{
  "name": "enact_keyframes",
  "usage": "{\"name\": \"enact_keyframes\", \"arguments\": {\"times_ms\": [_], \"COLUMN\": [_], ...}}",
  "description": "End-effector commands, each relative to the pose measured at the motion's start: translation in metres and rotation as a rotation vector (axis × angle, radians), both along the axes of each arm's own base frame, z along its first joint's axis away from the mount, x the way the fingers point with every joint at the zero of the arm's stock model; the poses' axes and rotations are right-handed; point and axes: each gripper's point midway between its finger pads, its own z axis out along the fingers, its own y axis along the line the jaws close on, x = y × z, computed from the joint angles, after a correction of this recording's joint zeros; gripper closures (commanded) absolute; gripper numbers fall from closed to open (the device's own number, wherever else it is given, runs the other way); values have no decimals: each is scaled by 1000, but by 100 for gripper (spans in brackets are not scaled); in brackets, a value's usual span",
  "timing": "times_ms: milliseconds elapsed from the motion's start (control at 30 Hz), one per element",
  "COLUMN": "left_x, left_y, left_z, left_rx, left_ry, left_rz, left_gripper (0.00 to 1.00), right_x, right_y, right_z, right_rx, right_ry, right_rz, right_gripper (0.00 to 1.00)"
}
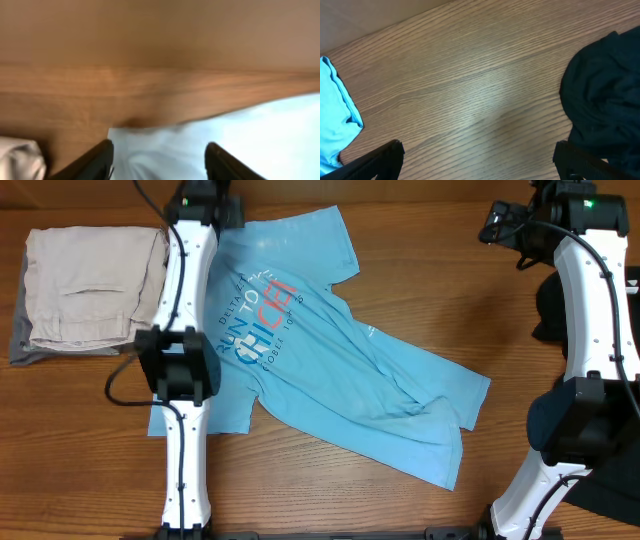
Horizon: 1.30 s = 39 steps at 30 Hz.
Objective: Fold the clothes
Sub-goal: 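Pull the T-shirt's left shoulder upward with the left gripper, then reach the right gripper to the T-shirt's right shoulder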
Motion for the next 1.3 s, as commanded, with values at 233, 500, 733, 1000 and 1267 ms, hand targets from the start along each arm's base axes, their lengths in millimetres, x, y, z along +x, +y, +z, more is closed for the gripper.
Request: {"name": "enact_keyframes", "arguments": {"times_ms": [233,500,733,1000,1267], "left_x": [-90,-93,-94,-93,-94], "left_y": [-7,-6,-7,-7,-7], "left_z": [174,169,169,169,169], "left_rx": [-177,-172,-173,-173,-173], "left_ry": [-117,-93,-93,-93,-93], "left_rz": [136,138,137,137,137], "left_gripper": [0,0,0,0,0], "right_x": [1,14,9,16,28], "right_y": [0,13,81,166,250], "right_z": [3,11,12,-66,-147], "right_rx": [-3,58,384,405,415], "right_ry": [-11,-74,-62,103,156], "right_rz": [-7,35,232,362,481], "right_gripper": [0,0,26,96,96]}}
